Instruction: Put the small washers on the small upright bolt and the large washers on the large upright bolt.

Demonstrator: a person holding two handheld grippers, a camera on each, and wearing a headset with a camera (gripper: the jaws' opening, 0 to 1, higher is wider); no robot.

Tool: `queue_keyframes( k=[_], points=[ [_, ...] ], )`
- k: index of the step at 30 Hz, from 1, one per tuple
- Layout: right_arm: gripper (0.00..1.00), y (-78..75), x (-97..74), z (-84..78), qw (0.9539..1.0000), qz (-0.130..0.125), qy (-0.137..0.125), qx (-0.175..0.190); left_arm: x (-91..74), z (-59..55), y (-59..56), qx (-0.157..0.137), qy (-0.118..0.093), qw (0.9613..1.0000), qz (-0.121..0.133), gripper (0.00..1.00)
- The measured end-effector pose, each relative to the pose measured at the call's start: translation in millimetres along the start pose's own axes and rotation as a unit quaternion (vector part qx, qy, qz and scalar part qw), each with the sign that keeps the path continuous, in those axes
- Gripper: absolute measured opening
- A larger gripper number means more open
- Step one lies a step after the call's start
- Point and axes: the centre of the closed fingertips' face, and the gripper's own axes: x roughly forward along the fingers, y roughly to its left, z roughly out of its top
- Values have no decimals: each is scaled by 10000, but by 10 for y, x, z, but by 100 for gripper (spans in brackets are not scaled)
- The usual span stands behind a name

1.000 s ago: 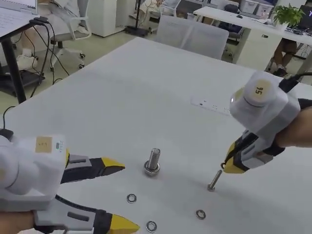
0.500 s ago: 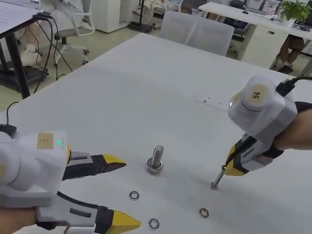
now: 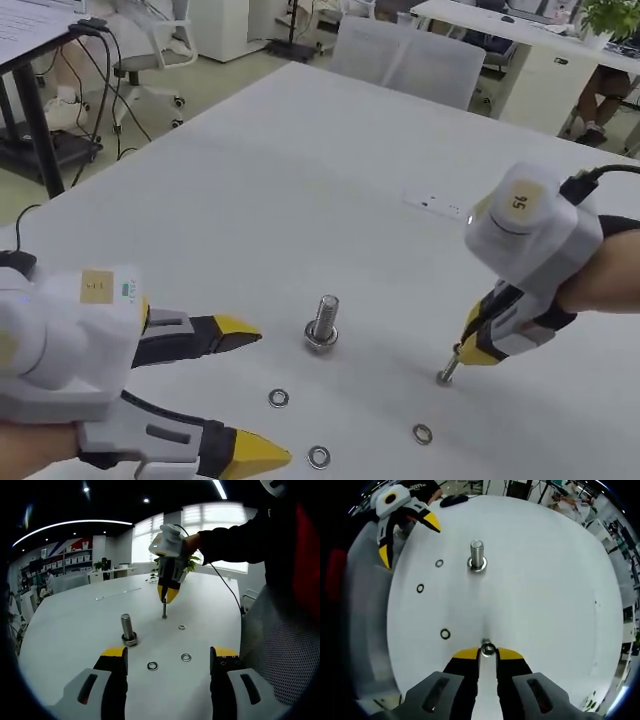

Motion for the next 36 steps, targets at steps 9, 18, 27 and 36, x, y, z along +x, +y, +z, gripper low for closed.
queue_keyframes(
  k=[9,18,27,36],
  points=[
    [13,6,198,-46,9999,104,36,80,2,-12,-8,-17,31,10000,7,66],
    [13,-1,346,-117,9998,131,62,103,1,-17,-11,-42,65,10000,22,65],
    [13,-4,398,-143,9999,137,67,74,1,-18,-2,-64,85,9999,30,65],
    [15,-18,410,-140,9999,116,67,17,6,-18,13,-54,89,9999,48,64]
  ],
)
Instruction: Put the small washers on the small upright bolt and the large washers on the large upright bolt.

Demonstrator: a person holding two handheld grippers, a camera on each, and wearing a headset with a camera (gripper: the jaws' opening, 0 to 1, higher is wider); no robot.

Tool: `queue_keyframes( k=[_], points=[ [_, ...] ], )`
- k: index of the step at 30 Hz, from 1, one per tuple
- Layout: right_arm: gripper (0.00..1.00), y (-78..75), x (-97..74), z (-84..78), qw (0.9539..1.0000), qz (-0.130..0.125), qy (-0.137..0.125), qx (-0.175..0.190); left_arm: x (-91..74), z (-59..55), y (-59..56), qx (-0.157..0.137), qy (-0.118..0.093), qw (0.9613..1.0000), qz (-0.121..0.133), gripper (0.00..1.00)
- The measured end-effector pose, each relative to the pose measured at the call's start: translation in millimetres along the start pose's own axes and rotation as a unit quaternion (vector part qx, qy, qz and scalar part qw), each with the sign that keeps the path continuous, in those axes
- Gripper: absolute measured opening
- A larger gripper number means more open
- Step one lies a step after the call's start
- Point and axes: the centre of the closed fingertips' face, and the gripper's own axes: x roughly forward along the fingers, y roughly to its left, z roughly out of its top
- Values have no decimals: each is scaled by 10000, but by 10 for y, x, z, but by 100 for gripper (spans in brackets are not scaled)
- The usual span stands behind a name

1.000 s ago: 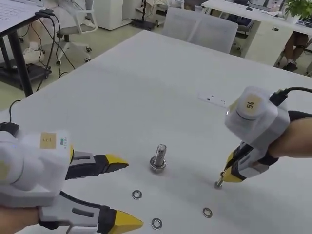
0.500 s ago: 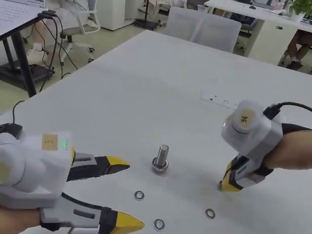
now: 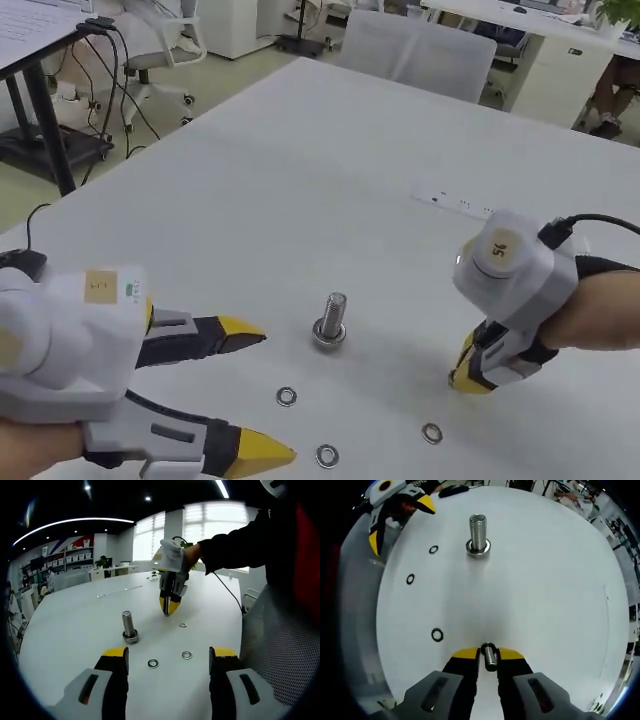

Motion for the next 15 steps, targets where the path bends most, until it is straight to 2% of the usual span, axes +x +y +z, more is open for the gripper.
queue_keyframes(
  k=[15],
  points=[
    [29,48,-60,-81,9996,67,-136,258,3,11,12,13,-32,10000,-4,65]
  ],
)
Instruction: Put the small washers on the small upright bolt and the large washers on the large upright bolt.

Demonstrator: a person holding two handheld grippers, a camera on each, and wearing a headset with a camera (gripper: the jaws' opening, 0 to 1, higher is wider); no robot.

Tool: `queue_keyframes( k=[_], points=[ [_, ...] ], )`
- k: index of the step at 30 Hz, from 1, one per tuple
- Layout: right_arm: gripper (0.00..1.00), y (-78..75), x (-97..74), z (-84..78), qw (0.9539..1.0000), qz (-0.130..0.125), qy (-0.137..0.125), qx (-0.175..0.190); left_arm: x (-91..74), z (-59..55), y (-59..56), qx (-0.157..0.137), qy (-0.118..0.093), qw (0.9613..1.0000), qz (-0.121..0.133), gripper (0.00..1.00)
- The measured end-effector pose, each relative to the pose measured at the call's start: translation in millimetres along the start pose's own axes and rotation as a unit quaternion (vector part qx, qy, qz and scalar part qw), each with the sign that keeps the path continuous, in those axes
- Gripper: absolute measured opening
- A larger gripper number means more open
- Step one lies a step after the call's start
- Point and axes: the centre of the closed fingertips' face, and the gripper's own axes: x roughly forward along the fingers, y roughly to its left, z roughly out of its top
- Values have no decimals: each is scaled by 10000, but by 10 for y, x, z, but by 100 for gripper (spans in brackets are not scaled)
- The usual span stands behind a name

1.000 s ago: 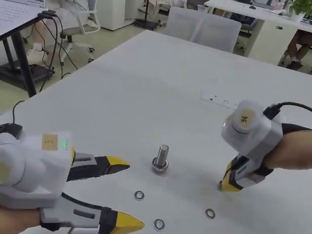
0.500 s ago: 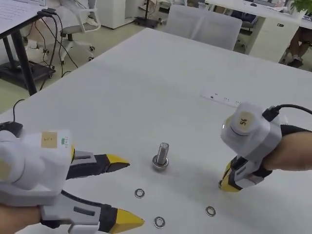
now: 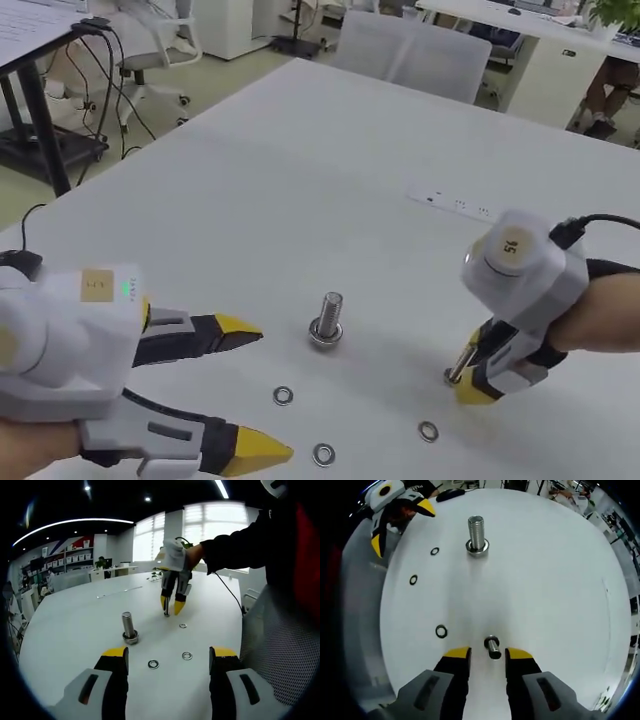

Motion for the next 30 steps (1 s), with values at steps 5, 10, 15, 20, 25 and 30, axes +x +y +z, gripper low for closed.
queue_keyframes(
  k=[5,10,15,20,25,30],
  points=[
    [32,38,-28,-57,10000,-9,-35,28,2,3,-6,7,-11,10000,-15,65],
    [33,95,-79,-105,9999,-18,-60,111,4,6,-14,14,-17,10000,-39,65],
    [33,176,-128,-110,9998,-20,-131,168,4,17,-22,34,-30,10000,-53,65],
    [32,315,-121,-90,9998,30,-160,103,3,28,-25,51,-50,10000,-44,65],
    [32,407,-108,-52,9997,89,-200,76,4,24,-29,56,-43,10000,-46,65],
    [32,523,-87,17,9996,144,-238,-26,2,20,-26,54,-40,10000,-35,65]
  ],
)
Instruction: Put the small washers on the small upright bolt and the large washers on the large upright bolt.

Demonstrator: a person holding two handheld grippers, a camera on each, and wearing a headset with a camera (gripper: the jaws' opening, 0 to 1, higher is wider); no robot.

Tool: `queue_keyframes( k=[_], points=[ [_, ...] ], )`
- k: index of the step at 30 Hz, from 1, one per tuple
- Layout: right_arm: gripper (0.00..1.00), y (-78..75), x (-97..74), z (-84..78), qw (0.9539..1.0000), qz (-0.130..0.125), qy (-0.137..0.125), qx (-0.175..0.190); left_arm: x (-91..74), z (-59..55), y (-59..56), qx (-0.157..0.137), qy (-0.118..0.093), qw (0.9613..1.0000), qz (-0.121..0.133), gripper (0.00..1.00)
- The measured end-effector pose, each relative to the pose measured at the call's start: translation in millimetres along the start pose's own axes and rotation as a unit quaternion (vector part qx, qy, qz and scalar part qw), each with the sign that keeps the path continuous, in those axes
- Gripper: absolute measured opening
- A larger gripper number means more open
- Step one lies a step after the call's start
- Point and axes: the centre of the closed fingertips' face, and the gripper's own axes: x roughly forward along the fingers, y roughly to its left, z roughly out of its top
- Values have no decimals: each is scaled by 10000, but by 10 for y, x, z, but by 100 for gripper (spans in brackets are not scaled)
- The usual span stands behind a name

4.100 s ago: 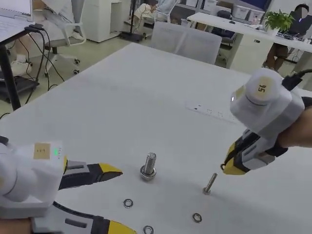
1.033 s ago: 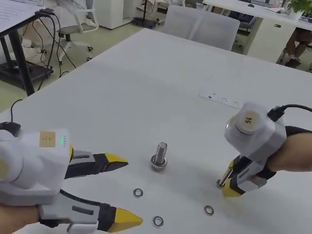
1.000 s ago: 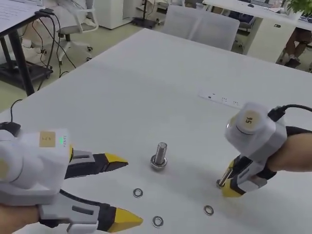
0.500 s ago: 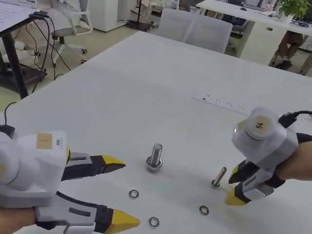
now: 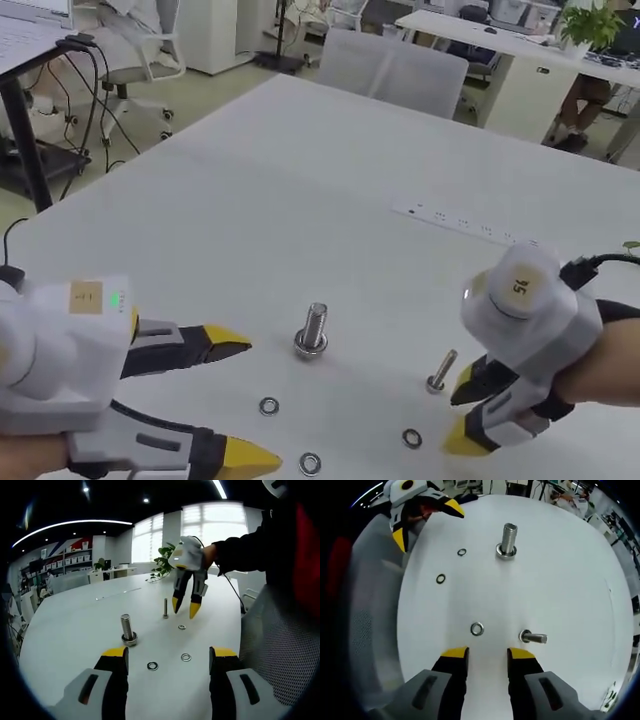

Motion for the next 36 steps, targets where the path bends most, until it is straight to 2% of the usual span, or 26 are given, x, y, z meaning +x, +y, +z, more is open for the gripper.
queue_keyframes(
  k=[8,25,36],
  points=[
    [31,112,83,83,9998,94,13,-154,-2,1,-4,25,19,10000,10,65],
    [24,104,180,215,9992,26,98,-377,-23,30,19,26,-56,10000,45,64],
    [22,114,232,201,9984,-33,202,-525,-26,39,26,31,-81,9999,54,64]
  ],
)
